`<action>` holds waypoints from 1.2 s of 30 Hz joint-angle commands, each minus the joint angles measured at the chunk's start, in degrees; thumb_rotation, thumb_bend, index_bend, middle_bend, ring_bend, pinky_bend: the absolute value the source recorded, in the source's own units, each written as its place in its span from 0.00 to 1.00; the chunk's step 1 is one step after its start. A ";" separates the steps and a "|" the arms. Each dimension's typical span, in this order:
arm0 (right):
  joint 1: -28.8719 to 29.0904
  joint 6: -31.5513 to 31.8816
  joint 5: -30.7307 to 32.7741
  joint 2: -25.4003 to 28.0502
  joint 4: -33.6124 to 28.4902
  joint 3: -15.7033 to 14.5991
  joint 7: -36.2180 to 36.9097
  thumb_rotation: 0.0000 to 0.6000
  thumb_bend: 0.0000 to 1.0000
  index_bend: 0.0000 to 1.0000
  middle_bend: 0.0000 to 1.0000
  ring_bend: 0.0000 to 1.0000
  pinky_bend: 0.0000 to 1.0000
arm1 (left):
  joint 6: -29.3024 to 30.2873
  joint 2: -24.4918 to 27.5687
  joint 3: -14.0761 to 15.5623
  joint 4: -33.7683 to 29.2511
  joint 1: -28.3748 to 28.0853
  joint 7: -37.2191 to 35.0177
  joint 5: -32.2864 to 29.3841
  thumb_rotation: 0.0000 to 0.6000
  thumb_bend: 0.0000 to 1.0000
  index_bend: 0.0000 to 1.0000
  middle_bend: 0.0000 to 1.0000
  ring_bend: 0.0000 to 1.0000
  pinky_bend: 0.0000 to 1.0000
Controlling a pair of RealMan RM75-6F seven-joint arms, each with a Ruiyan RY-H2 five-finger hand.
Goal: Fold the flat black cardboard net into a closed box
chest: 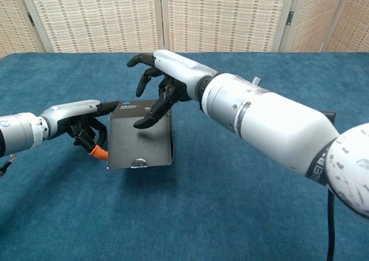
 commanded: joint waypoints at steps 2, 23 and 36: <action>0.07 1.59 -3.00 -1.53 2.31 -1.76 -2.81 1.00 0.00 0.15 0.32 0.68 1.00 | 3.54 3.41 0.04 -3.16 1.06 11.25 -2.38 1.00 0.18 0.00 0.00 0.62 0.87; -1.64 7.93 -23.37 -11.84 25.93 -10.56 -10.90 1.00 0.00 0.34 0.41 0.69 1.00 | 9.34 10.90 -3.53 -13.29 4.38 14.24 -2.47 1.00 0.18 0.00 0.00 0.61 0.86; -2.44 8.72 -29.48 -17.19 38.85 -10.65 -8.59 1.00 0.21 0.46 0.62 0.72 1.00 | 9.23 11.23 -3.55 -12.60 5.18 10.48 0.08 1.00 0.18 0.00 0.00 0.60 0.87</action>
